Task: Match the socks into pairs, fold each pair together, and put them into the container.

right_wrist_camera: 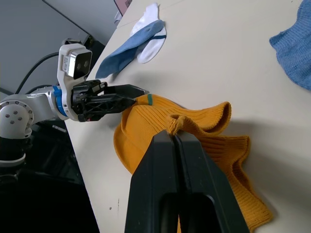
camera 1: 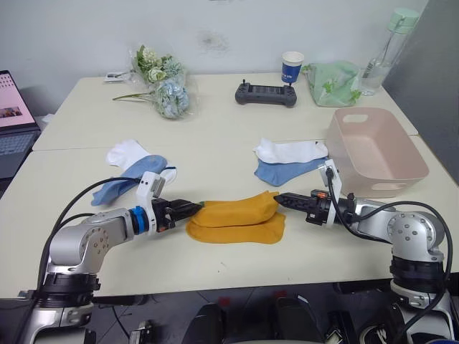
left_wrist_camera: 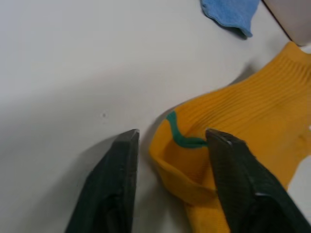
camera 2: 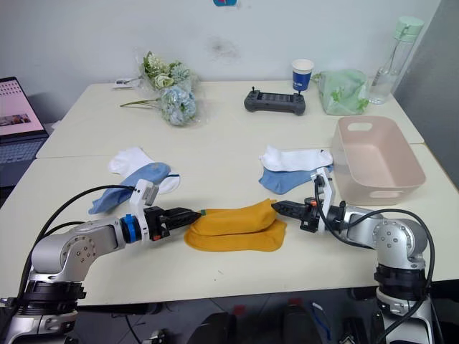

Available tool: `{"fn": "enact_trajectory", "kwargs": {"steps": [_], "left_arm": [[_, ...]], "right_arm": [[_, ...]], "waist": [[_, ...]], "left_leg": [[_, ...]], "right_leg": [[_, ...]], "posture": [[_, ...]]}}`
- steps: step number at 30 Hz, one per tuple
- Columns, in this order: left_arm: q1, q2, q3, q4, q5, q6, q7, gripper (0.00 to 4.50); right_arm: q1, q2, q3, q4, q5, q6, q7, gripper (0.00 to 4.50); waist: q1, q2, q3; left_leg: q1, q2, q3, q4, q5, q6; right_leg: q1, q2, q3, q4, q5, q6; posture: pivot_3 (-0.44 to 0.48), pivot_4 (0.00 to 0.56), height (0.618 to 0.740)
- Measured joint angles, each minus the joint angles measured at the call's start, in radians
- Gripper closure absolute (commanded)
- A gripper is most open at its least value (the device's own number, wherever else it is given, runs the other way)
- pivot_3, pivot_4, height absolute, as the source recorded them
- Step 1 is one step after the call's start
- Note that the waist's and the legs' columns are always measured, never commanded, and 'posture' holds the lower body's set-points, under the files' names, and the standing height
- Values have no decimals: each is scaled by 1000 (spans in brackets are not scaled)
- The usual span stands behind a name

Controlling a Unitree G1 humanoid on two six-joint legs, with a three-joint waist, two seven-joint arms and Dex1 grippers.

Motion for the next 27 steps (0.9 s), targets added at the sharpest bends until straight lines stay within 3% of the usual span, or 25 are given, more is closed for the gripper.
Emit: {"fn": "enact_trajectory", "kwargs": {"steps": [4, 14, 21, 27], "left_arm": [[1, 14, -1, 2, 24, -17, -8, 4466], [-9, 2, 40, 5, 22, -74, -25, 4466], [3, 53, 144, -132, -117, 62, -27, 4466], [73, 42, 156, -227, -189, 126, 11, 4466]], "right_arm": [[-1, 1, 8, 0, 0, -14, 0, 4500], [-13, 2, 15, 26, 0, -46, 0, 4500], [-28, -10, -22, 18, 51, -21, -19, 4500], [38, -14, -51, -28, 113, 15, -71, 4500]], "waist": [[0, 0, 0], [0, 0, 0], [-1, 0, 0], [2, 0, 0]], "left_leg": [[0, 0, 0, 0, 0, 1], [0, 0, 0, 0, 0, 1], [0, 0, 0, 0, 0, 1], [0, 0, -1, 0, -2, 3]], "right_leg": [[0, 0, 0, 0, 0, 0], [0, 0, 0, 0, 0, 0], [0, 0, 0, -1, 0, 0], [1, 0, 0, 0, 0, 0]], "posture": [[0, 150, 740], [0, 150, 740], [0, 150, 740], [0, 150, 740]]}}
